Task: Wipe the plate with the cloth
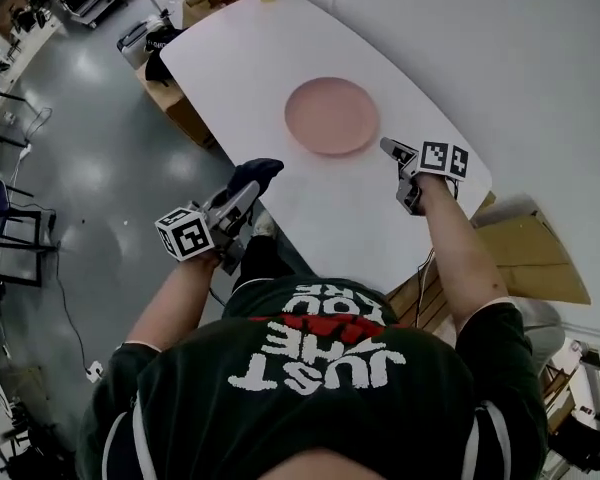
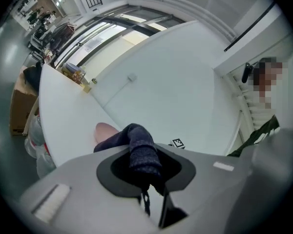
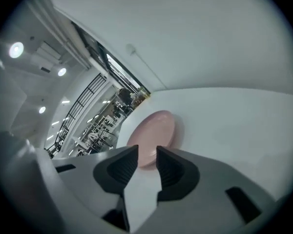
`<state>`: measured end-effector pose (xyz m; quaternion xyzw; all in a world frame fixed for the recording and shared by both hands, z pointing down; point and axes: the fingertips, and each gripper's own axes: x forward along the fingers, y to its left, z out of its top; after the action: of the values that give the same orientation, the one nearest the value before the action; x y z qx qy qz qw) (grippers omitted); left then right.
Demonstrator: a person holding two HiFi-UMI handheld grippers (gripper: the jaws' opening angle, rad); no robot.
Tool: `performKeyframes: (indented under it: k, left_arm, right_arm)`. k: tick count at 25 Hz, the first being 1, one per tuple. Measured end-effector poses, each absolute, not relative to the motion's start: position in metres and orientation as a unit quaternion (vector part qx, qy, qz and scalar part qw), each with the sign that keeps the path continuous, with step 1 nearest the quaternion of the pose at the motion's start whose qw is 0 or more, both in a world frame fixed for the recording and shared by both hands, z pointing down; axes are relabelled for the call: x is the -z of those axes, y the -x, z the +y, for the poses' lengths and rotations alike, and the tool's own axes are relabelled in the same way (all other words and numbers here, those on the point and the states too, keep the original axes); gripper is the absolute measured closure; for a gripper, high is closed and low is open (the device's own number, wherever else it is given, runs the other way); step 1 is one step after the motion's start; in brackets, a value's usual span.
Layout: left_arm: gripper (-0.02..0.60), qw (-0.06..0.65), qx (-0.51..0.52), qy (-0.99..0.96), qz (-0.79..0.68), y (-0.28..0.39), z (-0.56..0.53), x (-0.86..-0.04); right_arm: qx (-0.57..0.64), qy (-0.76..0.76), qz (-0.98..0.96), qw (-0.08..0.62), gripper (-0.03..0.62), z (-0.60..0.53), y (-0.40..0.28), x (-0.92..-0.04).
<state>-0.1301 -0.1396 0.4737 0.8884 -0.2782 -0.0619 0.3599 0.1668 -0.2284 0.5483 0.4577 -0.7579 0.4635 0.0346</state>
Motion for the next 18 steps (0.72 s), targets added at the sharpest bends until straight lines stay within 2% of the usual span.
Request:
performKeyframes:
  k: [8,11,18]
  left_arm:
    - [0.506,0.378,0.058,-0.891,-0.245,0.099,-0.237,-0.508]
    - [0.506,0.374,0.060,-0.892,-0.245,0.094,-0.250,-0.516]
    - [0.506,0.369,0.060,-0.890,-0.260,0.098,-0.254,-0.515]
  right_arm:
    - [-0.520,-0.468,-0.710,0.083,0.473,-0.313,-0.158,-0.614]
    - [-0.520,-0.472,-0.707,0.086,0.473,-0.333,-0.153,-0.618]
    - [-0.495,-0.482,-0.705,0.158,0.473,-0.350,-0.151,-0.624]
